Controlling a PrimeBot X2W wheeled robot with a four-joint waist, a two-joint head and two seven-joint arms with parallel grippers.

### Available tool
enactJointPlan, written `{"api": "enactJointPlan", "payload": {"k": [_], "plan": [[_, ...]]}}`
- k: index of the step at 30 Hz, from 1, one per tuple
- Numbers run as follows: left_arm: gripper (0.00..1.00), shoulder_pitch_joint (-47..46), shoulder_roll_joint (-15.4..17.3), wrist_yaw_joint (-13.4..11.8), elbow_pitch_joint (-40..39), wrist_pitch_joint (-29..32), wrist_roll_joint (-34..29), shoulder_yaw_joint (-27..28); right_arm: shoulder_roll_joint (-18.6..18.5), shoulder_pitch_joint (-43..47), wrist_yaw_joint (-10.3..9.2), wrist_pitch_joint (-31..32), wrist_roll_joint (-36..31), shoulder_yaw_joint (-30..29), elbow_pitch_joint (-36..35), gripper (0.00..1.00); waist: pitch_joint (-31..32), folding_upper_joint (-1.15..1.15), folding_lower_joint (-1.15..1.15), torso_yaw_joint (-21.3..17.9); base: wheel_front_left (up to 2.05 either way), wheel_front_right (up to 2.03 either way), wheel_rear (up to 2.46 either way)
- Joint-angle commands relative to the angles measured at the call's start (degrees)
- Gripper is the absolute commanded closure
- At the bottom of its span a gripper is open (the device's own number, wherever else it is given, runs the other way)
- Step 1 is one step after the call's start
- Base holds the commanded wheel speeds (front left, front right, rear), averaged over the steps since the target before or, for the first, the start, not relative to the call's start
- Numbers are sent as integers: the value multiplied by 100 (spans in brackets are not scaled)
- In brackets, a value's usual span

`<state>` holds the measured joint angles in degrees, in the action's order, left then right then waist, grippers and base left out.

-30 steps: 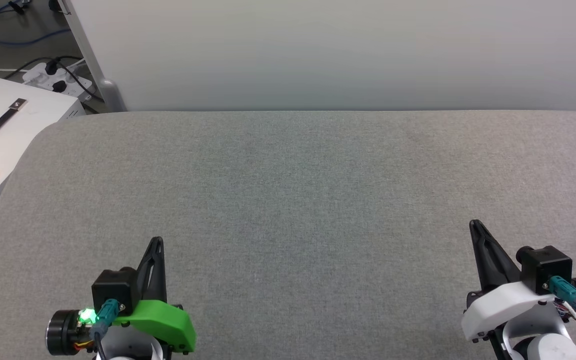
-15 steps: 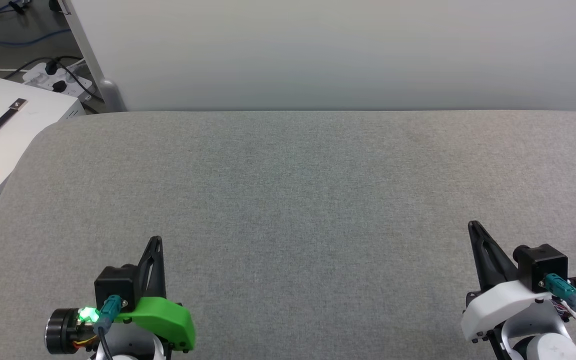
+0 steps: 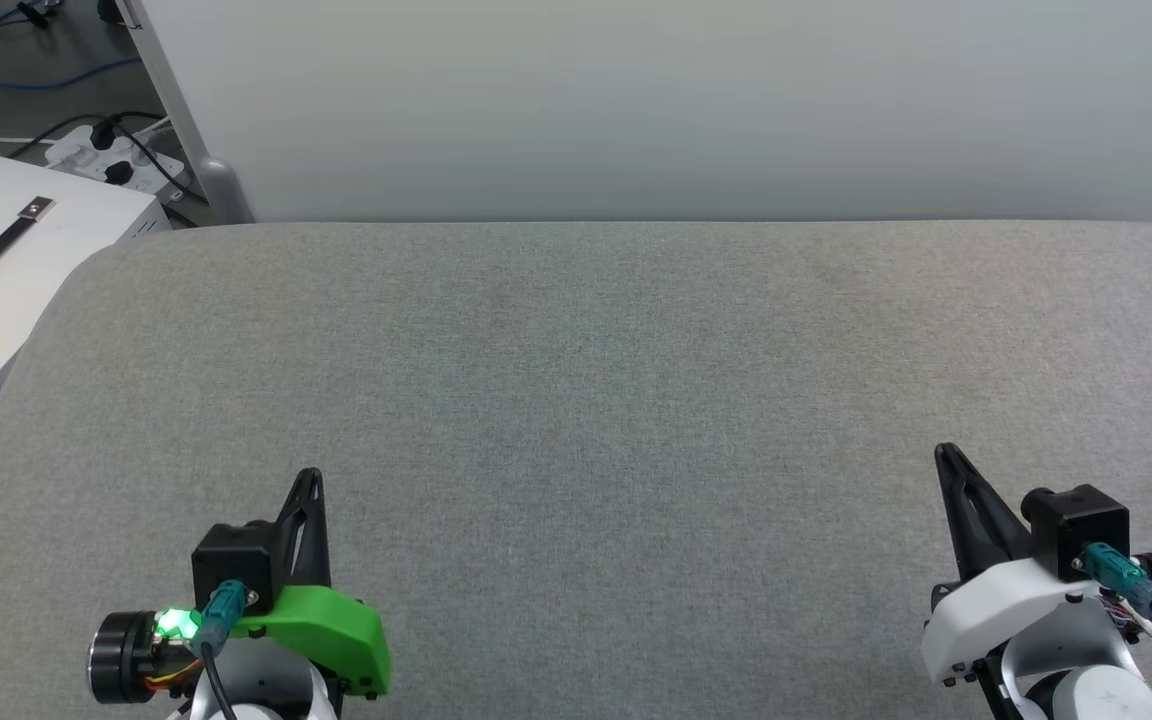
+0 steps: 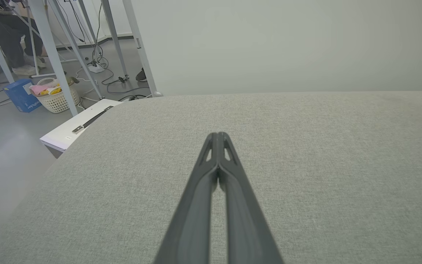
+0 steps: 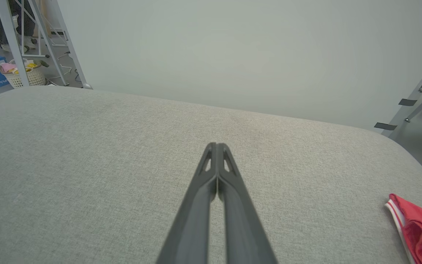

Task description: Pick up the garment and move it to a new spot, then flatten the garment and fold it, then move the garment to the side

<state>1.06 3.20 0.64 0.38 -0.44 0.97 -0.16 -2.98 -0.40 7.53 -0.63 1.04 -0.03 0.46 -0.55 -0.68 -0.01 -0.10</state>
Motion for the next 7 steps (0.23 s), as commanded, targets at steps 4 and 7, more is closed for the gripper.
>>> {"api": "enactJointPlan", "payload": {"k": [4,7], "plan": [[100,-106,-32,-64,-38,44,-97,16,11,40,-4,63,-104,3,-46,100,55,68,1,10,0,0,0],[100,-106,-32,-64,-38,44,-97,16,11,40,-4,63,-104,3,-46,100,55,68,1,10,0,0,0]]}}
